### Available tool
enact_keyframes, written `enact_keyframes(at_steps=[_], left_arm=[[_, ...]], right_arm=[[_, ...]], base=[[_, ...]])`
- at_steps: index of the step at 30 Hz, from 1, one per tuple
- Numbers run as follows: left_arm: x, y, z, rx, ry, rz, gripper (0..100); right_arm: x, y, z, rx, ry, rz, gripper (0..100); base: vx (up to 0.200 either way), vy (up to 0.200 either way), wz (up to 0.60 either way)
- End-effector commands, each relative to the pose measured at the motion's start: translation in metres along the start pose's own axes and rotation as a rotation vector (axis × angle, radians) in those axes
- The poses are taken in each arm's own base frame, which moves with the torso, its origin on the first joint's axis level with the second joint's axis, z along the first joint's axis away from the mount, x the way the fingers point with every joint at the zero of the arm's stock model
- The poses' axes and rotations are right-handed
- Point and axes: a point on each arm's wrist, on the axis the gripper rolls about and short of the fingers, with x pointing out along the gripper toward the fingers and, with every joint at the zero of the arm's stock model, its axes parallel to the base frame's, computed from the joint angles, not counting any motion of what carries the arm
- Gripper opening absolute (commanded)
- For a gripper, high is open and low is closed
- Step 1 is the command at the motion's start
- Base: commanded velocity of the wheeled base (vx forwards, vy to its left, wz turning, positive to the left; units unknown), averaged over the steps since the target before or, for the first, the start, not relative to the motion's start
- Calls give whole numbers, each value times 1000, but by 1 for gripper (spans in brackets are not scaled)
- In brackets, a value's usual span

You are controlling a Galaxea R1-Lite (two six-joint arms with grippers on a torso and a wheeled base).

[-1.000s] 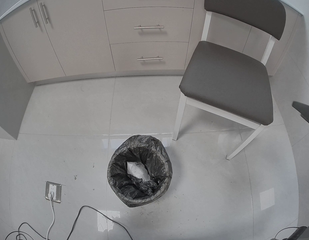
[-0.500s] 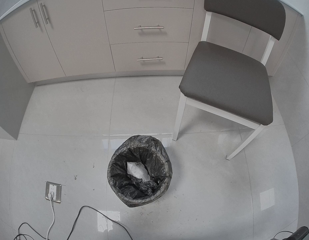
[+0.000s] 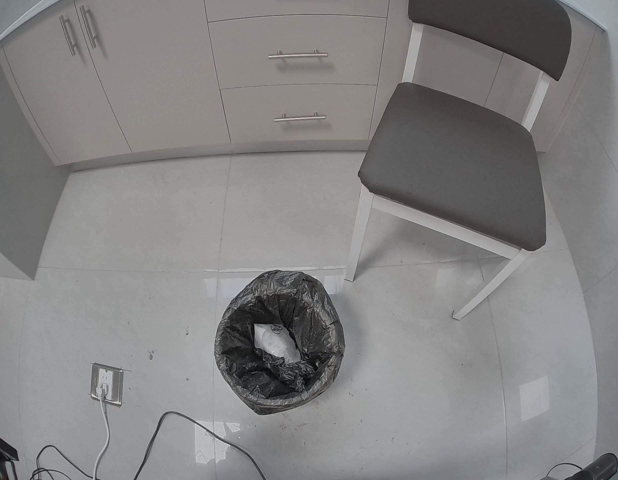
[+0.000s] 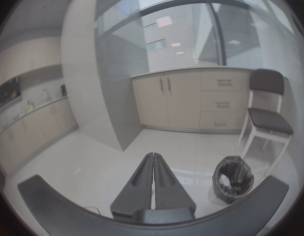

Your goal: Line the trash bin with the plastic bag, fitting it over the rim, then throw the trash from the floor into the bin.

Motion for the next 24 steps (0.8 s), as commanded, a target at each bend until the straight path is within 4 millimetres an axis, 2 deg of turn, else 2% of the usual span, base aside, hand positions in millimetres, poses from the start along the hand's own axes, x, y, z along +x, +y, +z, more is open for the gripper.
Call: enact_keyframes(at_steps=[1,5,10,16,24], left_arm=[[11,-7,-36,142,-8,-207,0],[9,-9,-37,72,29,-357,0],[8,-7,-37,45,66,-287,0],[8,-7,-36,30,65,-288,0],[9,-11,-43,54,76,-426,0]], right_arm=[[-10,1,-5,-15,-36,-41,100],[-10,1,-5,-15,-37,-42,100],[-15,3,2,-29,-81,-65,100],[-25,5,12,-92,-125,-65,100],[-18,3,3,-151,-65,-83,100]], base=[[0,0,0],[0,0,0],[0,0,0],[0,0,0],[0,0,0]])
